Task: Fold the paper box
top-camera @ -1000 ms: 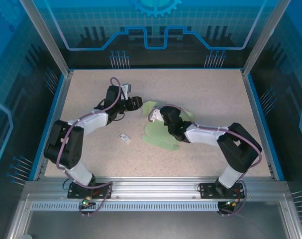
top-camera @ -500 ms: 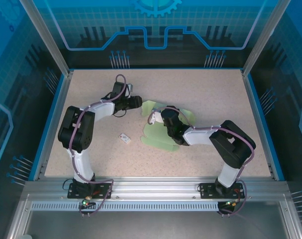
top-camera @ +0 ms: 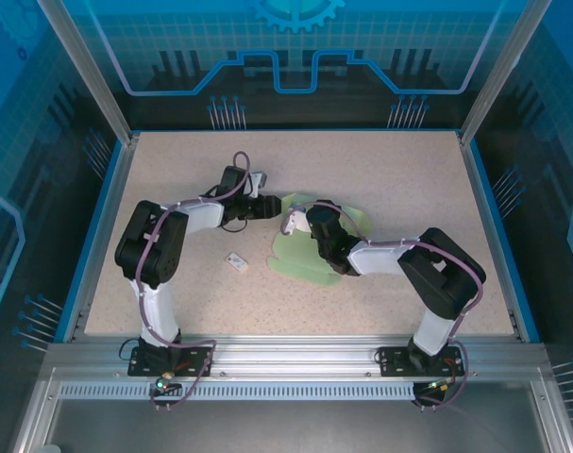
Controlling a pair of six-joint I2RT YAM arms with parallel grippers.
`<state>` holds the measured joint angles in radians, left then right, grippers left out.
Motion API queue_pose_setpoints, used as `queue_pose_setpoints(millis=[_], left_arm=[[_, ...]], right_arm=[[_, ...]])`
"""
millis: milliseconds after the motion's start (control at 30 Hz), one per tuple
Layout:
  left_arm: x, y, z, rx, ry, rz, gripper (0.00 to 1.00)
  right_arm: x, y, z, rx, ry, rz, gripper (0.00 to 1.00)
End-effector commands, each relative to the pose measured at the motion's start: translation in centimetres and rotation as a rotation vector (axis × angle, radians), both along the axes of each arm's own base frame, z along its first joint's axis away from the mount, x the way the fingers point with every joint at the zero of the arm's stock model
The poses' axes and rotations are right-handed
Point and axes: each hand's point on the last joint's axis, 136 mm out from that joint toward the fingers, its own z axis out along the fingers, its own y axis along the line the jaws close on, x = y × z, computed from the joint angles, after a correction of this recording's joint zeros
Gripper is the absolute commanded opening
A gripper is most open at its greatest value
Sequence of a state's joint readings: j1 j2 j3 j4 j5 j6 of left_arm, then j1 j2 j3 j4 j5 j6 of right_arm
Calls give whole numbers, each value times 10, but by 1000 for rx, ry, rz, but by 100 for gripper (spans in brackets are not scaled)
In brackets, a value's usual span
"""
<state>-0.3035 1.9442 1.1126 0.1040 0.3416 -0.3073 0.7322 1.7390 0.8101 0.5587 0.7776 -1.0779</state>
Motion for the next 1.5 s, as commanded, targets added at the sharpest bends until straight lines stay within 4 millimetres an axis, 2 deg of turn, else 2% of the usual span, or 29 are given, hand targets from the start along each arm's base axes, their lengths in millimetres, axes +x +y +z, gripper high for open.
queue_pose_setpoints(millis=[0,367,933,1467], left_arm=[[-11,-22,19,-40,-86,-100,56],[-29,-35,22,-62,-125,-166,56],[-44,-50,30,-154,-192,-273,56],[-24,-64,28,-154,-230,-308,58]], right_arm=[[-1,-6,8,38,-10,-10,5],[-4,-7,7,79,13,-16,5],[-5,-10,6,141,76,-21,5],[-8,-10,3,224,161,-15,5]])
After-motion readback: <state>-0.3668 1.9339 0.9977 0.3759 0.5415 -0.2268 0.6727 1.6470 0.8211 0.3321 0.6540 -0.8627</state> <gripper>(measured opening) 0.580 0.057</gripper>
